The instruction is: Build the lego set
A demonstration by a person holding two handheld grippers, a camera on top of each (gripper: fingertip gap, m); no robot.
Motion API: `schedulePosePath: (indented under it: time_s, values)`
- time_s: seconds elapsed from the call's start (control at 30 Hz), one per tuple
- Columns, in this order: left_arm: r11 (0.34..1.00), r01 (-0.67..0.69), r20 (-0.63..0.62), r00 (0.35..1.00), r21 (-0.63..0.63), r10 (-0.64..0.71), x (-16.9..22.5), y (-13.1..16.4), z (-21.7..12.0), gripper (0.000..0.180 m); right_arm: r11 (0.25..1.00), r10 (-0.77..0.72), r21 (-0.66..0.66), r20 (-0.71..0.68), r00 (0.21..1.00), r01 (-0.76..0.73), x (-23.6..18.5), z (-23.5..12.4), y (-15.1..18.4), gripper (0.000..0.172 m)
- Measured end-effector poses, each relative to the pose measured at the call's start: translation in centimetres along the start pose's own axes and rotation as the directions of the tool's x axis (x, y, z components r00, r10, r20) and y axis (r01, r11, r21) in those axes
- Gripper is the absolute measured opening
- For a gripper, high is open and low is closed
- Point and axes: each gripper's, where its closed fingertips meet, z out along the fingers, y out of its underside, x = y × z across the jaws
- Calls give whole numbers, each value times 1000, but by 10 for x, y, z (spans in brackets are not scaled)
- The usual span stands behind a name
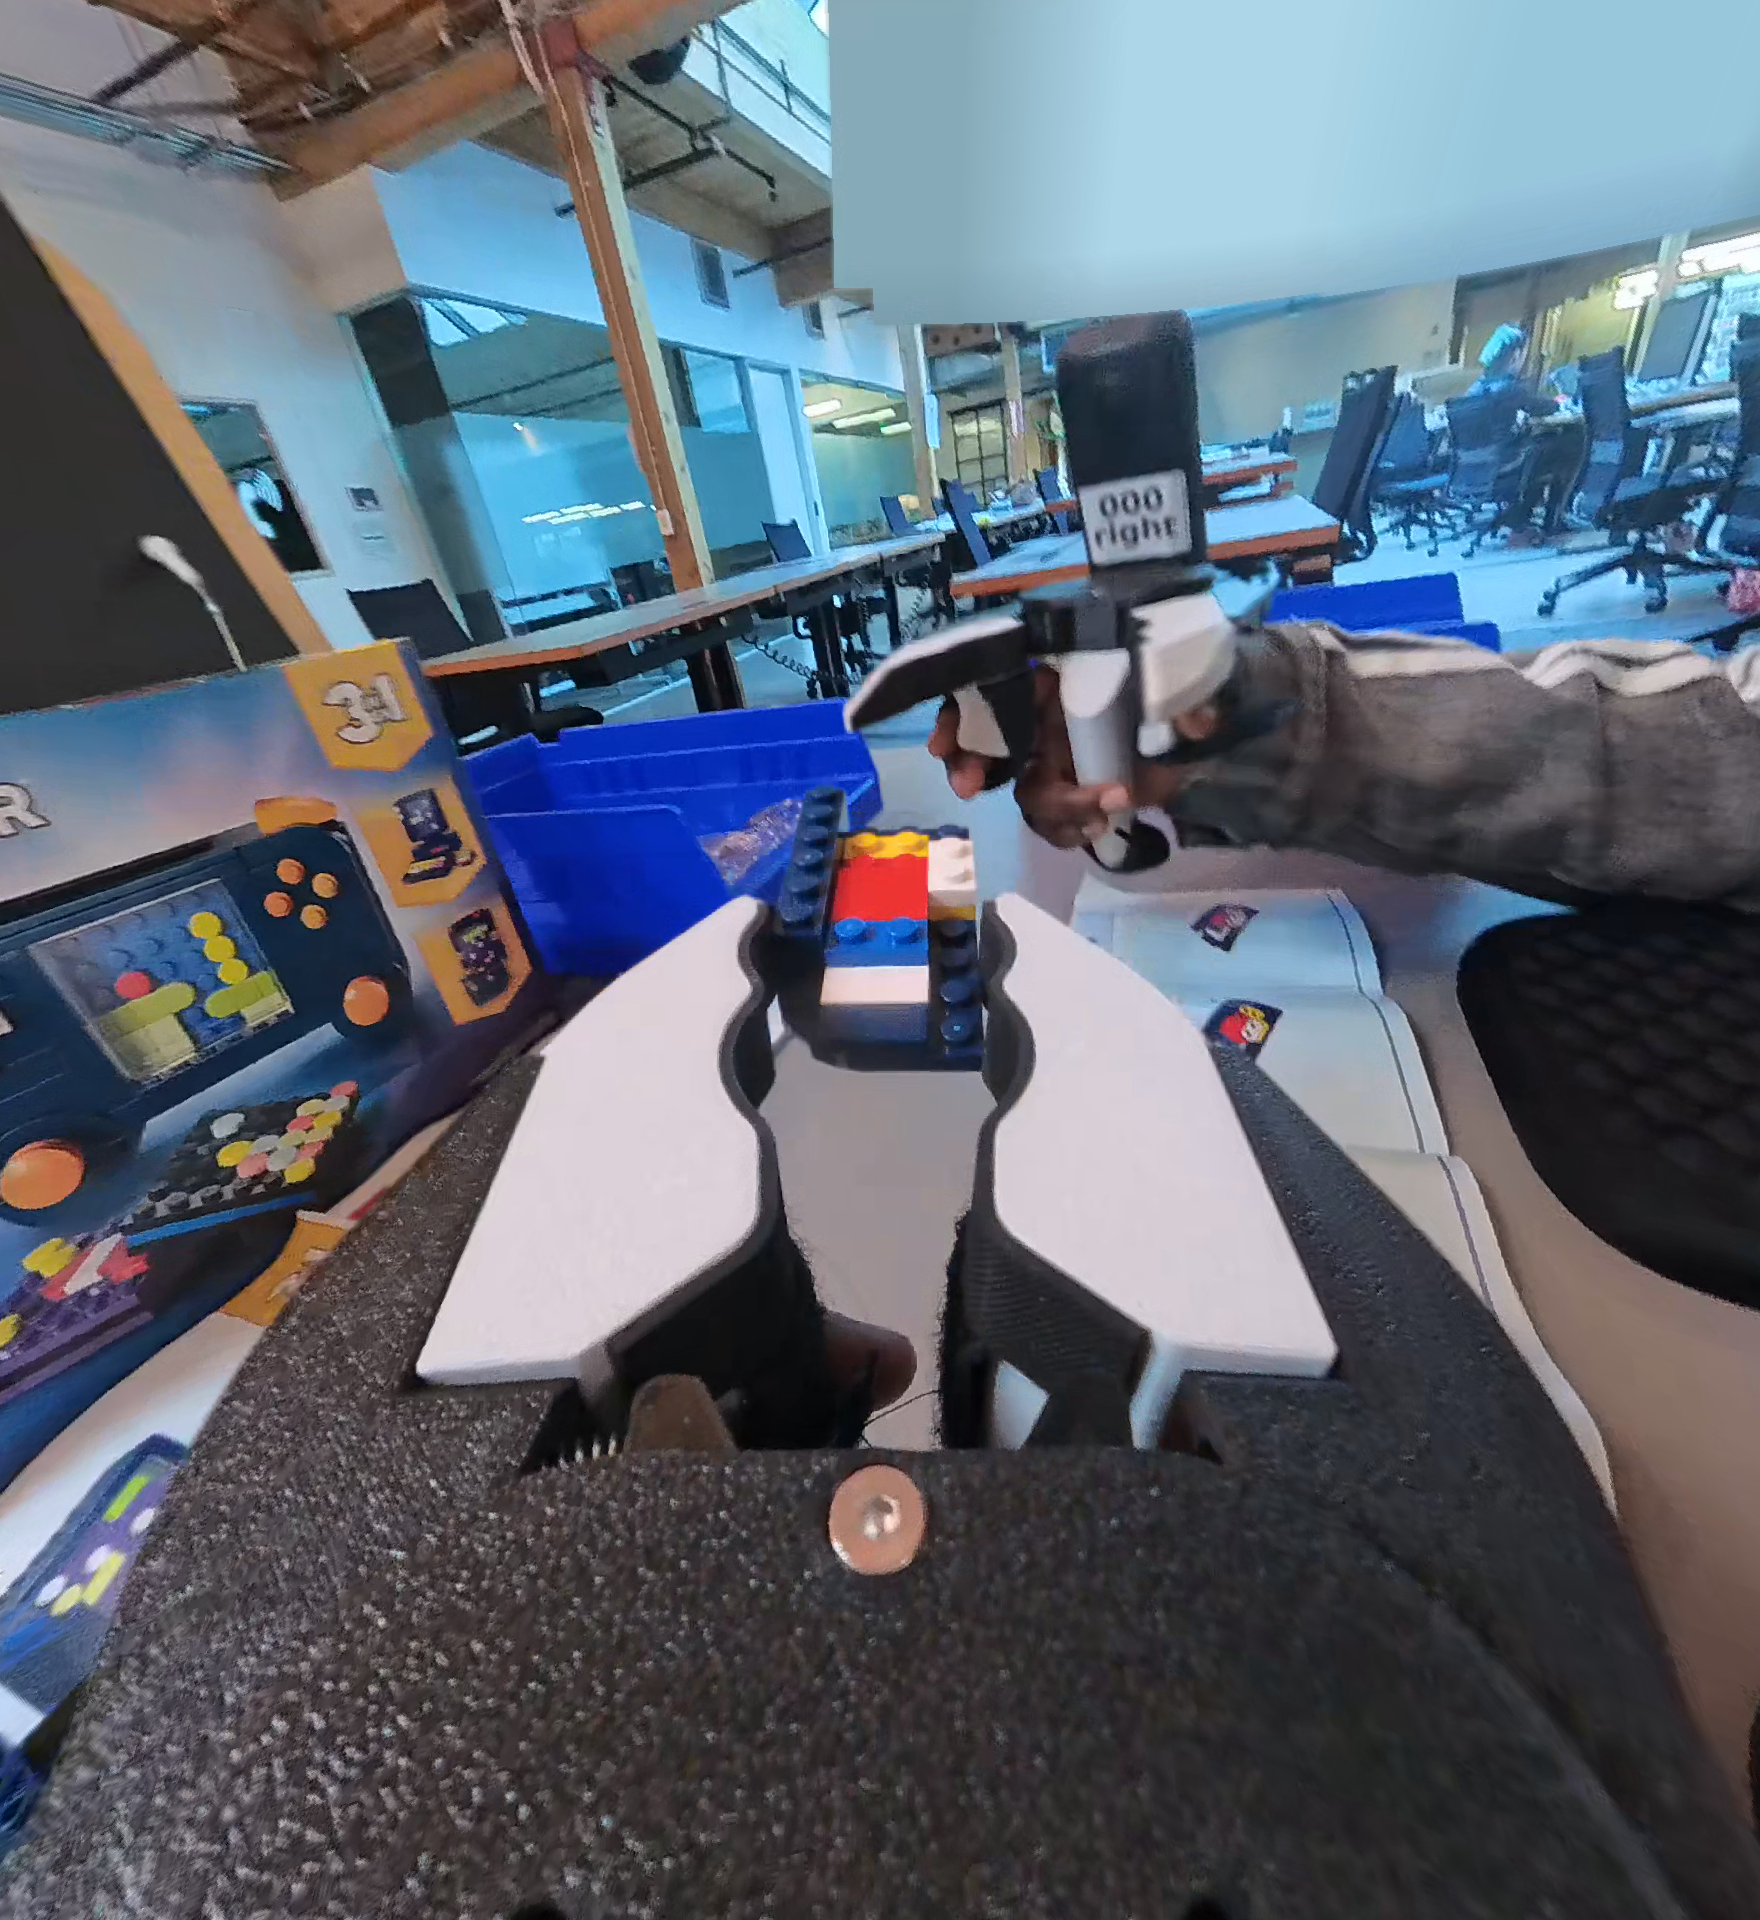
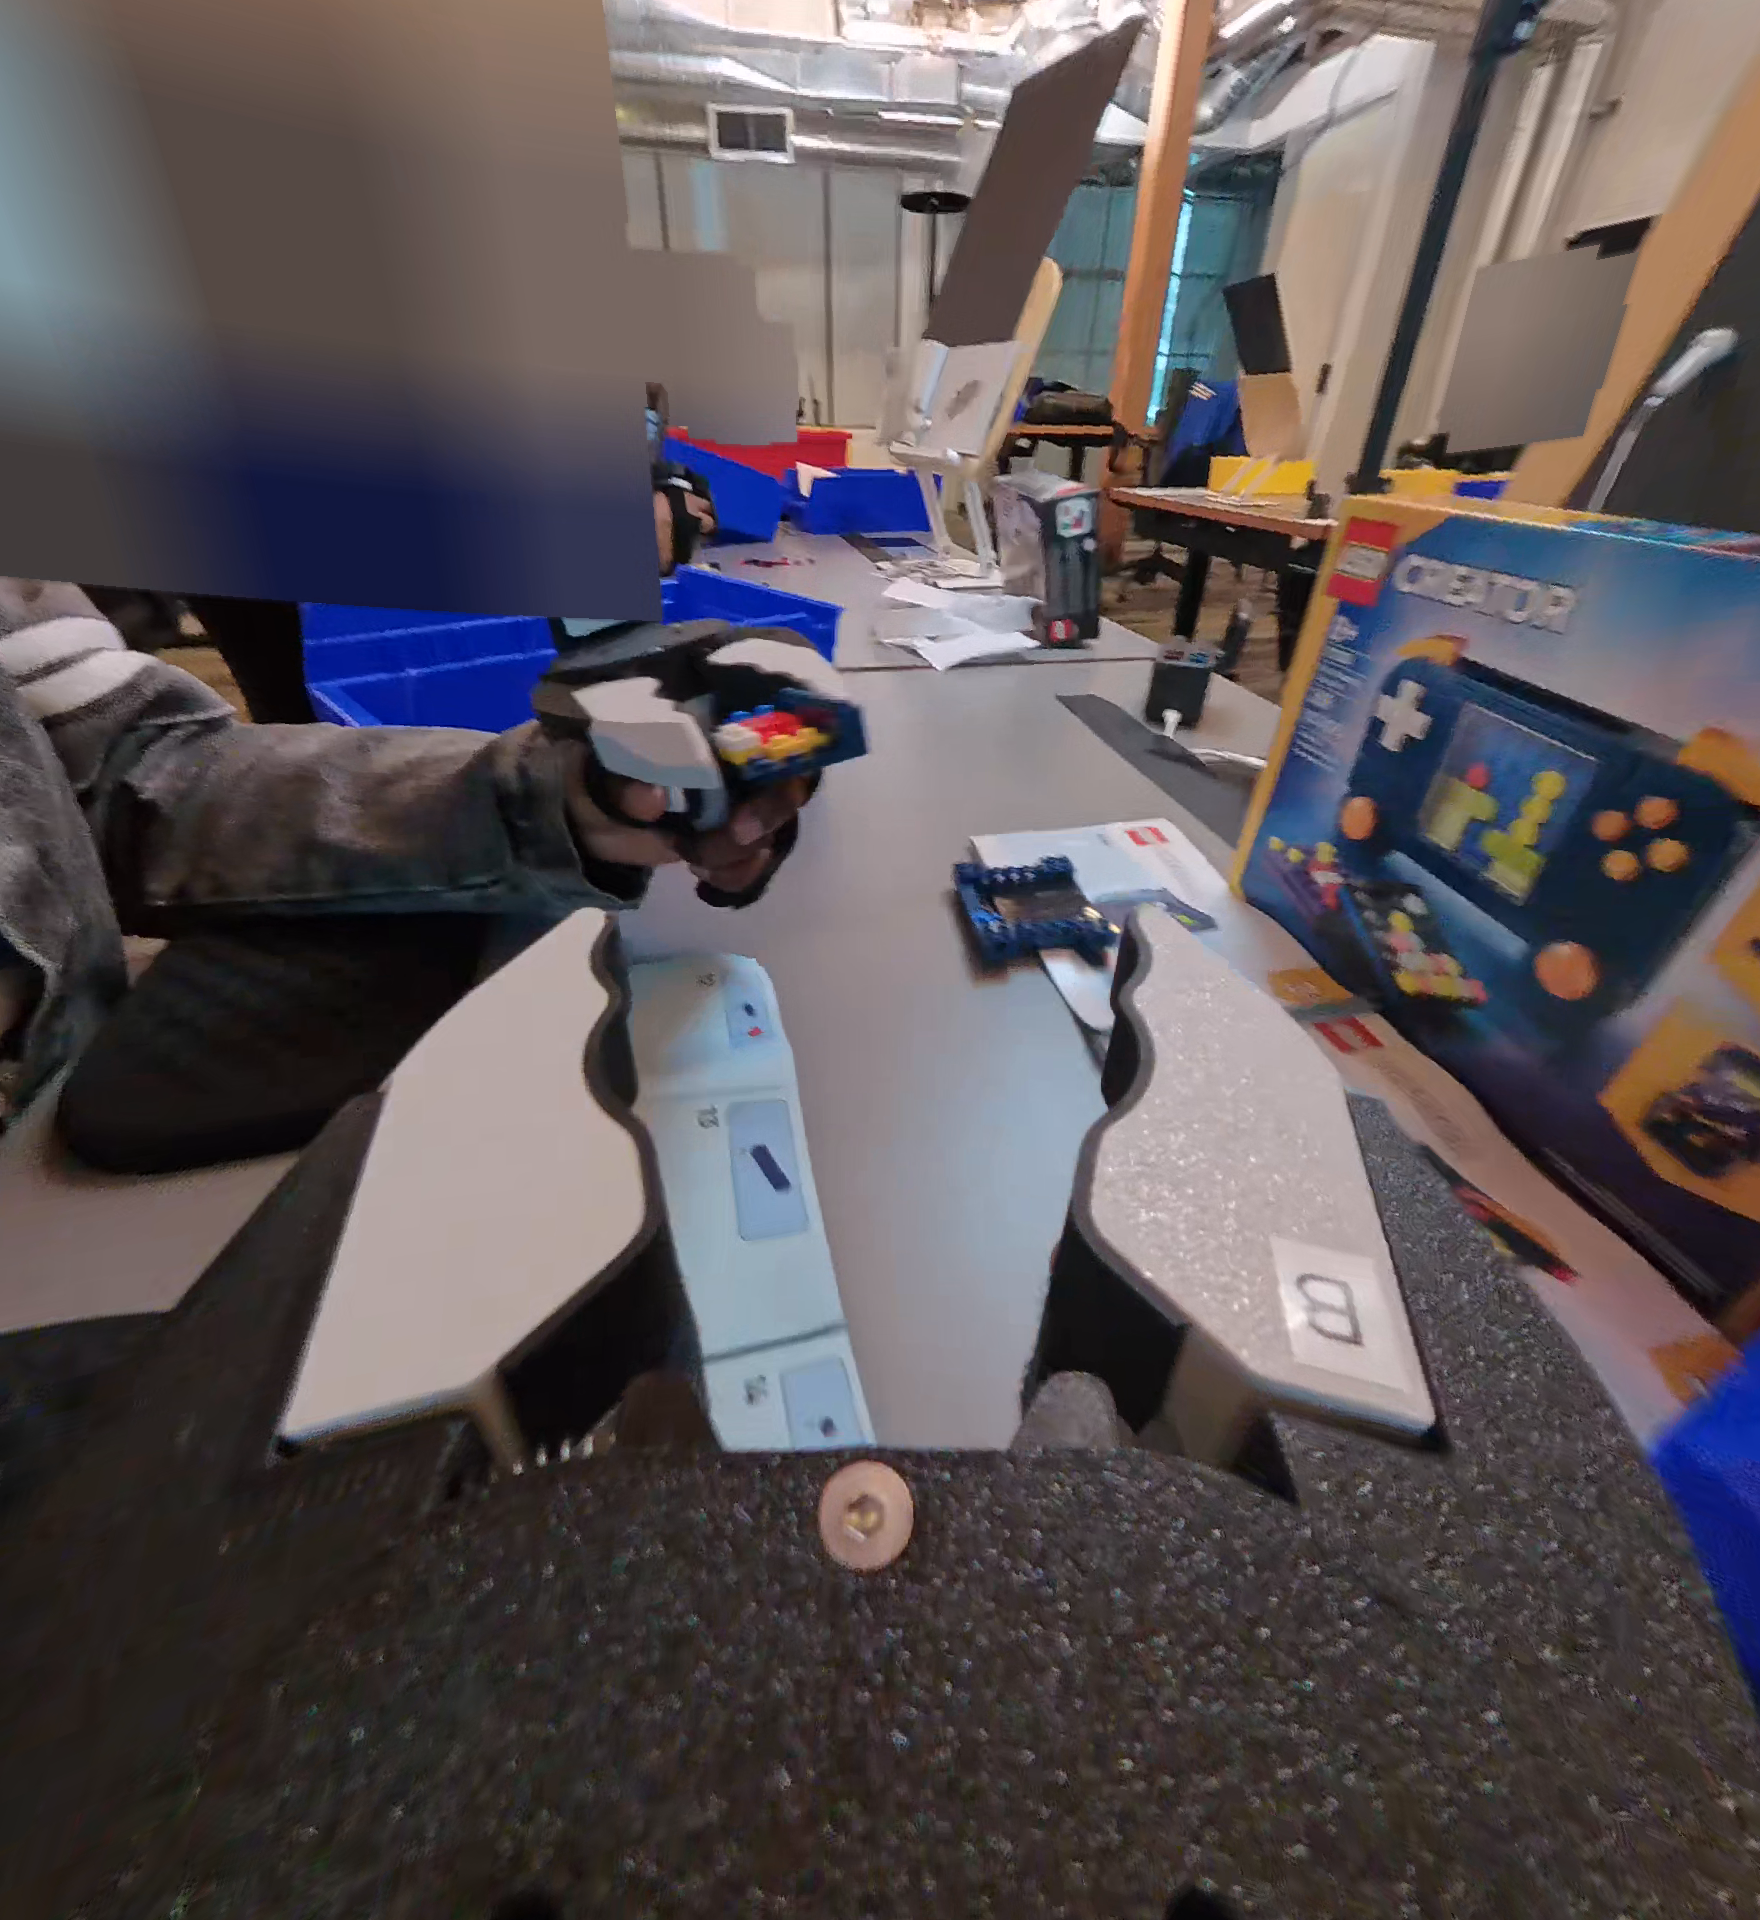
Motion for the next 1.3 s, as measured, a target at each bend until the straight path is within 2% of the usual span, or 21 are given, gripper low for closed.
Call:
schedulePosePath:
  time_s: [0.13, 0.3, 0.4, 0.5, 0.83, 1.0, 1.1, 1.2, 1.3]
  values:
    - [995, -42, -76, 996, -86, 36, 14, 16, 7, 37, 996, -41, -75, -36, 999, 38, 10, -15, 12, 82]
    - [961, -140, -224, 971, -237, 86, 41, 51, 14, 37, 994, -45, -104, -9, 999, 43, 7, -13, 21, 82]
    - [893, -253, -305, 942, -373, 140, 53, 81, 14, 37, 992, -51, -117, -3, 999, 50, 6, -12, 23, 82]
    - [833, -303, -369, 920, -462, 130, 63, 102, 11, 37, 993, -50, -105, -1, 999, 49, 6, -13, 21, 80]
    - [769, -310, -397, 914, -559, 80, 64, 120, 4, 39, 996, -46, -82, 2, 999, 46, 7, -14, 19, 78]
    - [771, -258, -348, 936, -582, 50, 59, 118, 4, 62, 998, -45, -45, -12, 999, 44, 8, -13, 14, 83]
    - [810, -155, -242, 970, -566, 16, 47, 105, 12, 98, 999, -47, 19, -73, 996, 49, 17, -14, 5, 101]
    - [887, -32, -75, 997, -461, -3, 26, 75, 23, 142, 986, -56, 143, -179, 982, 82, 29, -20, -14, 127]
    - [964, -13, 69, 997, -266, 33, 3, 43, 25, 147, 961, -81, 239, -240, 967, 140, 35, -27, -27, 145]
